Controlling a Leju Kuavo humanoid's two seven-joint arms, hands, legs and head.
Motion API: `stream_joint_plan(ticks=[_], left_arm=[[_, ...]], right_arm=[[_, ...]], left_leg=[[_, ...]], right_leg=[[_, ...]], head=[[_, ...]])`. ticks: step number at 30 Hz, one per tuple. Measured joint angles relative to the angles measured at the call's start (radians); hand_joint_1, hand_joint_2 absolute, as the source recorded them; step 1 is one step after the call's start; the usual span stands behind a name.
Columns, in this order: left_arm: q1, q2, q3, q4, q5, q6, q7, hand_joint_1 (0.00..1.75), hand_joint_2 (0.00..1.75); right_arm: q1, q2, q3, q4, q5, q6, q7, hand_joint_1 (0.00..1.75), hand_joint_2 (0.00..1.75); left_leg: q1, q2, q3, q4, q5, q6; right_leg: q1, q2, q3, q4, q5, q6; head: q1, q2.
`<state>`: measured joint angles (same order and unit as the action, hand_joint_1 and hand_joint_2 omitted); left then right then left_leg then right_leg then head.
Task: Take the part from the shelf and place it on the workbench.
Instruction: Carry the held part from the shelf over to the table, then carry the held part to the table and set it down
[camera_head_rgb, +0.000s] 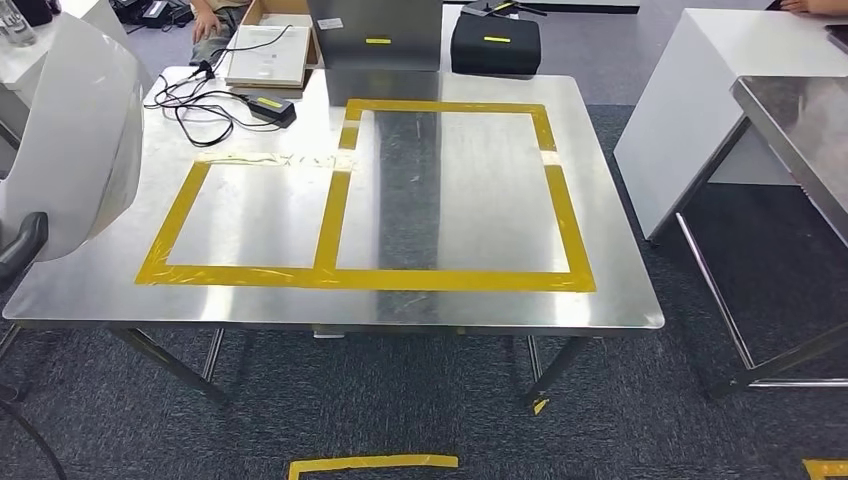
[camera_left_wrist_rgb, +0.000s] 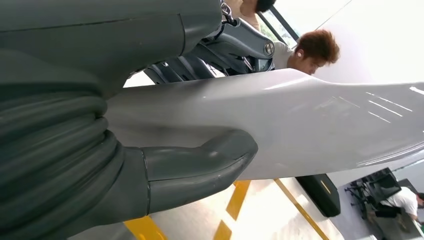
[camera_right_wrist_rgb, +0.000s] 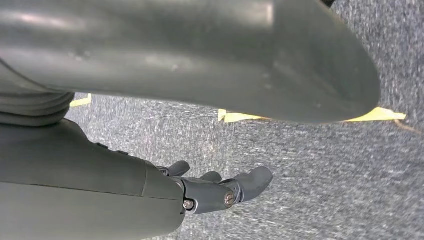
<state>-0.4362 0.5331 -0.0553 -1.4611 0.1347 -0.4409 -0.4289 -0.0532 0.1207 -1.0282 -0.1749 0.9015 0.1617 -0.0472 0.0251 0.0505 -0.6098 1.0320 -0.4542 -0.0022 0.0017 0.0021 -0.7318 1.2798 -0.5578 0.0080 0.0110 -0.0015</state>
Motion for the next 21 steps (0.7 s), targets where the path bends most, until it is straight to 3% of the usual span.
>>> stream_joint_plan(ticks=[2,4,5,7,9,11,13,14,15,18,19,21], left_arm=[[0.000,-0.003,-0.001,0.002,0.000,0.001,-0.001,1.75,1.75],[-0.002,-0.004,-0.003,0.003,0.000,0.002,-0.003,1.75,1.75],[-0.004,-0.005,-0.003,0.003,0.000,0.003,-0.003,1.75,1.75],[-0.005,-0.006,-0.004,0.004,0.000,0.004,-0.004,1.75,1.75],[-0.005,-0.006,-0.004,0.004,0.000,0.005,-0.005,1.75,1.75],[-0.004,-0.004,-0.004,0.007,0.000,0.007,-0.006,1.75,1.75],[-0.001,-0.002,-0.004,0.013,-0.010,0.011,-0.006,1.75,1.75],[0.000,-0.002,-0.004,0.017,-0.019,0.014,-0.005,1.75,1.75],[0.000,-0.002,-0.004,0.022,-0.030,0.017,-0.003,1.75,1.75],[-0.017,-0.002,-0.006,0.049,-0.065,0.026,0.002,1.75,1.75],[-0.030,-0.003,-0.009,0.067,-0.092,0.040,0.002,1.75,1.75],[-0.067,-0.005,-0.023,0.126,-0.203,0.115,-0.005,1.75,1.75]], right_arm=[[0.000,0.000,0.000,0.000,0.001,0.000,0.000,0.00,0.00],[-0.003,0.000,0.000,0.000,0.002,0.000,-0.001,0.00,0.00],[-0.003,0.000,0.000,0.000,0.002,0.001,-0.001,0.00,0.00],[-0.002,0.000,0.000,0.000,0.002,0.001,-0.001,0.00,0.00],[-0.002,0.000,0.000,0.000,0.003,0.001,-0.001,0.00,0.00],[-0.003,0.000,-0.001,0.000,0.005,0.000,-0.001,0.00,0.00],[-0.003,0.000,-0.001,0.000,0.006,-0.002,-0.001,0.00,0.00],[-0.003,0.000,-0.001,0.000,0.005,-0.003,-0.001,0.00,0.00],[-0.002,0.000,-0.001,0.000,0.003,-0.005,-0.001,0.00,0.00],[-0.002,0.002,-0.004,0.000,-0.004,-0.005,-0.001,0.00,0.00],[-0.003,0.002,-0.005,0.000,-0.004,-0.005,-0.001,0.00,0.00],[-0.004,0.002,-0.008,0.000,-0.004,-0.005,-0.001,0.00,0.00]], left_leg=[[-0.001,0.017,0.011,0.001,-0.008,-0.007],[-0.006,0.033,0.021,0.001,-0.017,-0.018],[-0.008,0.041,0.025,-0.001,-0.020,-0.025],[-0.007,0.053,0.032,-0.004,-0.024,-0.036],[-0.004,0.019,0.023,0.028,-0.050,-0.046],[-0.003,-0.031,-0.024,0.135,-0.110,-0.050],[-0.003,-0.046,-0.084,0.250,-0.151,-0.050],[-0.003,-0.047,-0.097,0.269,-0.146,-0.048],[-0.004,-0.047,-0.091,0.247,-0.121,-0.046],[-0.006,-0.052,-0.015,0.069,-0.030,-0.036],[-0.008,-0.054,0.003,0.030,-0.019,-0.032],[-0.009,-0.058,0.012,0.006,-0.018,-0.029]], right_leg=[[0.002,-0.036,0.061,-0.138,0.069,-0.004],[0.007,-0.065,0.103,-0.231,0.099,-0.014],[0.010,-0.065,0.106,-0.243,0.097,-0.019],[0.007,-0.042,0.109,-0.247,0.099,-0.031],[0.002,-0.022,0.118,-0.254,0.104,-0.043],[0.000,-0.004,0.122,-0.256,0.106,-0.052],[0.003,0.014,0.122,-0.254,0.105,-0.055],[0.004,0.022,0.122,-0.252,0.103,-0.056],[0.004,0.030,0.122,-0.249,0.102,-0.056],[0.005,0.046,0.122,-0.240,0.093,-0.047],[0.006,0.049,0.121,-0.238,0.092,-0.042],[0.011,0.050,0.117,-0.236,0.091,-0.044]], head=[[0.000,0.000],[-0.001,0.000],[-0.001,0.000],[-0.001,0.000],[-0.002,0.000],[-0.003,0.000],[-0.003,0.000],[-0.003,0.000],[-0.003,0.000],[-0.003,0.000],[-0.003,0.000],[-0.002,0.000]])
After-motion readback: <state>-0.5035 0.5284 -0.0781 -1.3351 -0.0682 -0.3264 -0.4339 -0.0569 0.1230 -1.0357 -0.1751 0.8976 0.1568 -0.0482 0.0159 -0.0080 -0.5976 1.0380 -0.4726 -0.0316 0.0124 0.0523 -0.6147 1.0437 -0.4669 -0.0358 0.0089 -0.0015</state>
